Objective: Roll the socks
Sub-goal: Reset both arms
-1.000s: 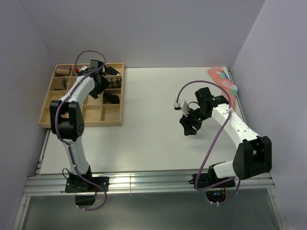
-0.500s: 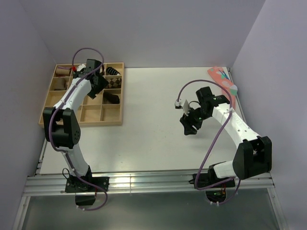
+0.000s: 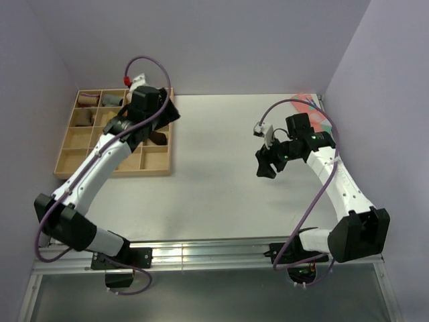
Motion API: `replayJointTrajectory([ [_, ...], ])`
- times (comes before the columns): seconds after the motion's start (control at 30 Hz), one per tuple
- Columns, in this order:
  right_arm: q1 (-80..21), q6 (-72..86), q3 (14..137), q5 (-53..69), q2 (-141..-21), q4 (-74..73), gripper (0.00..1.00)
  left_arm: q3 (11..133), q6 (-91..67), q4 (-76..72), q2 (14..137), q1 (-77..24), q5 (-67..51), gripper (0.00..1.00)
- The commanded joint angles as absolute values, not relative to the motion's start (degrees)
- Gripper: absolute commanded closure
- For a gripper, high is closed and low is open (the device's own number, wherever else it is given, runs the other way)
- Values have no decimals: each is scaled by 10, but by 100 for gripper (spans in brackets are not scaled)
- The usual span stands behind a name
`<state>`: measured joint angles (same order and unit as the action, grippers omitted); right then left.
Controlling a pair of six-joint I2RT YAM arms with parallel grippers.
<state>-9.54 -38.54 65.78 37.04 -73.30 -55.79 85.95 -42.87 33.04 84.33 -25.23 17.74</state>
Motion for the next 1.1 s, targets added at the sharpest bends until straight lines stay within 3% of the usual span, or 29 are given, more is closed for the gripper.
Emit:
replayJointTrajectory([
  [0.0,-82,-325,694,388,-692,-517,30,804,-365,248,772,-303,162,7],
  [0.03,-80,-315,699,387,-681,-511,8,791,-359,236,758,-315,147,1],
  [0.43,-53,-195,705,316,-623,-431,0,685,-302,169,637,-454,168,1],
  [1.07,-38,-164,699,301,-584,-399,0,652,-296,156,625,-467,172,1],
])
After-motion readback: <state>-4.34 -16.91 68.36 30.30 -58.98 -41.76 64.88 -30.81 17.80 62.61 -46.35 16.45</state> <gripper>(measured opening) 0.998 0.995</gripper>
